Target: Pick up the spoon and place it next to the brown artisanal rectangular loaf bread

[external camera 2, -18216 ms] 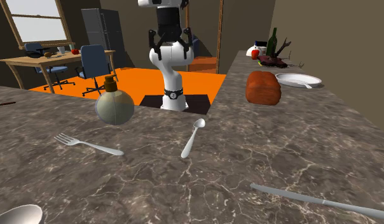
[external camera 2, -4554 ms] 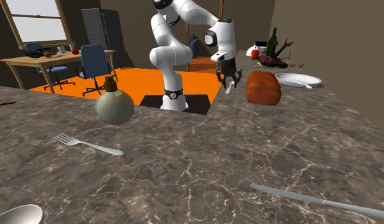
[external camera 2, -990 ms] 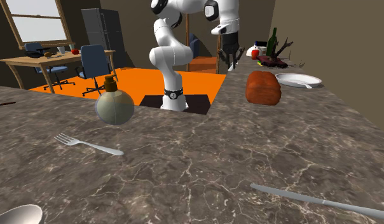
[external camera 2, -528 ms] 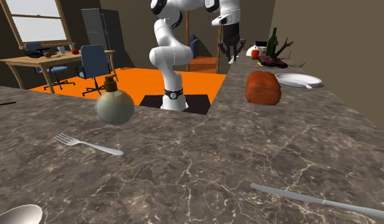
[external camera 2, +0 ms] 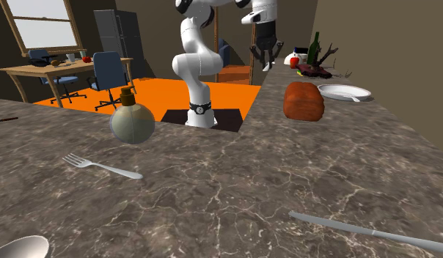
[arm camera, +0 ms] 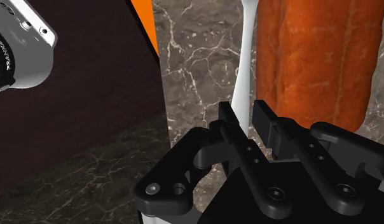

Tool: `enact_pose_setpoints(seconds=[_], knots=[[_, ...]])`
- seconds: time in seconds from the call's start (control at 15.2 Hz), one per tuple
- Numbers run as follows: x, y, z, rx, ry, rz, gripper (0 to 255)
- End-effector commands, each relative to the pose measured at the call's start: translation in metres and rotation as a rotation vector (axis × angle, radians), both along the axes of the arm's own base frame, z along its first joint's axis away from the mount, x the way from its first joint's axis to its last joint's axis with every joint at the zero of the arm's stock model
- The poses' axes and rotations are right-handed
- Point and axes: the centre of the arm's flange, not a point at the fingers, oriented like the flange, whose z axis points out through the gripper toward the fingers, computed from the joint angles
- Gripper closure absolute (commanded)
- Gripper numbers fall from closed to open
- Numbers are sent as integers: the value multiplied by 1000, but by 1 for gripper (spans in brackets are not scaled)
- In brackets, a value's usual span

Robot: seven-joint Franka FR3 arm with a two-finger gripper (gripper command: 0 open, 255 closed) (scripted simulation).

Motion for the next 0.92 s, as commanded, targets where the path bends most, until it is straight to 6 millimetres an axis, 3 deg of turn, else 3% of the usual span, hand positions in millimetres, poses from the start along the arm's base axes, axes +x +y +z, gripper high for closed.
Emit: enact_pose_setpoints(seconds=[0.0, 0.59, 0.86], knots=[[23, -10, 1, 0, 0, 1, 255], [141, -53, 1, 0, 0, 1, 255], [141, -53, -20, 0, 0, 1, 255]])
